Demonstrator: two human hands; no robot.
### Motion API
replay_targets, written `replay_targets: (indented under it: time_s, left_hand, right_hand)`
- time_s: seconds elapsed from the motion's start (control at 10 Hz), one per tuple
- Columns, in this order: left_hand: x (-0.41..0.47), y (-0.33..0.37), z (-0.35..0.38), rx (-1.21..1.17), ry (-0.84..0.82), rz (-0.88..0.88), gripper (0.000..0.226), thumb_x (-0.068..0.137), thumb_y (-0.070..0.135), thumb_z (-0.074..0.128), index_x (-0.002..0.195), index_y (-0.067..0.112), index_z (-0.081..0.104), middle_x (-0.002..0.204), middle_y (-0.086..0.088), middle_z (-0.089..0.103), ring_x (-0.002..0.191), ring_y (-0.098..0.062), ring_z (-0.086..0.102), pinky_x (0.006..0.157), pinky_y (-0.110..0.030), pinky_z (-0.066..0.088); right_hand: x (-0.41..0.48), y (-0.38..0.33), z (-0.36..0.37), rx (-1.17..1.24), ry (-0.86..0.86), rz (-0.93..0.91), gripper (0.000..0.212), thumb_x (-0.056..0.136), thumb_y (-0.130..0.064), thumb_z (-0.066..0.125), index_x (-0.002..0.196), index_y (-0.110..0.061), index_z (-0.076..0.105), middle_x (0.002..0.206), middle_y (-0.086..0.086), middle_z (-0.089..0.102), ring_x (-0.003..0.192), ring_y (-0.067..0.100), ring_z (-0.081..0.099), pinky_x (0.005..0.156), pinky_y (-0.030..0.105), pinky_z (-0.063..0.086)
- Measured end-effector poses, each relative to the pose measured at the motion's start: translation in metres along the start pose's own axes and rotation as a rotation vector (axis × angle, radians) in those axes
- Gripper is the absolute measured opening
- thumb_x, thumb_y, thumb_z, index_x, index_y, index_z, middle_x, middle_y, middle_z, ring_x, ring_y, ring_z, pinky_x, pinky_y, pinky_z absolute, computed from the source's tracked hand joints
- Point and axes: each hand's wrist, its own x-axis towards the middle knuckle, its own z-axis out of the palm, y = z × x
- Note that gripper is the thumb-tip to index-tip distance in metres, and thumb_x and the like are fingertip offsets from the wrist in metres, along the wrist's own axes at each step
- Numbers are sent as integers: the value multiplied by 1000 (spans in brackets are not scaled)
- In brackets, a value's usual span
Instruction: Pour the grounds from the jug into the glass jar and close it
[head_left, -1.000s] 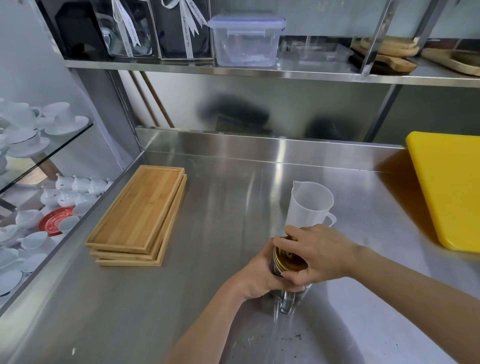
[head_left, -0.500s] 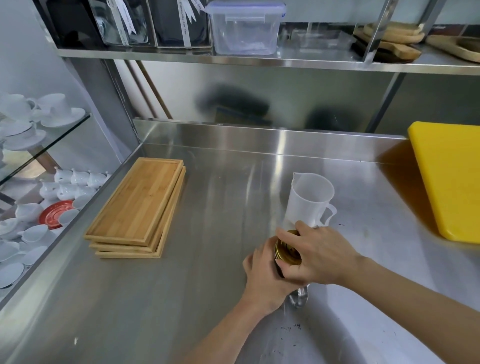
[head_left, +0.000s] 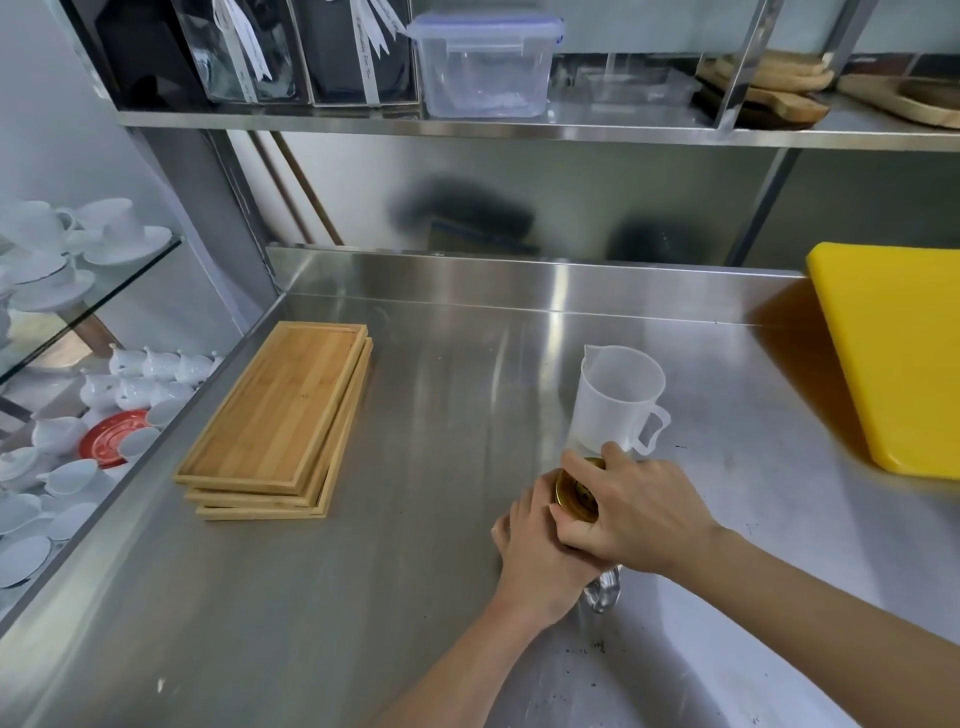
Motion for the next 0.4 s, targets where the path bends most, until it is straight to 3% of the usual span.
replay_targets:
  time_s: [0.1,0.2,0.3,0.4]
  left_hand:
    - [5,-3,-5,-16,-88,-24,81,55,47,70,128,33,39,115,15,48,117,-14,47,109,-40,35]
    - [12,-6,-10,-16,-177,-54,87,49,48,79,126,42,38,125,9,55,118,-18,53,103,-45,45]
    - [20,-8,-29,21,-360,-74,96,52,40,86,132,48,34,133,9,52,125,-15,50,106,-42,44]
    - [23,6,-58,150,-508,-35,88,70,29,81,143,34,32,143,7,46,131,-11,42,109,-26,33]
  right_hand:
    - [-3,-2,-1,-37,18,18,48,71,-57,42,82,-15,62,49,8,50,28,27,40,38,20,23]
    - [-7,-2,-3,-94,21,41,52,73,-60,41,81,-13,61,49,8,51,30,26,43,36,23,30]
    - [-10,1,-7,-126,24,60,64,76,-68,31,85,-14,65,55,9,60,43,29,54,40,31,42]
    - [-9,6,-21,-102,89,40,71,81,-71,19,99,-18,63,70,6,67,60,28,63,51,39,50]
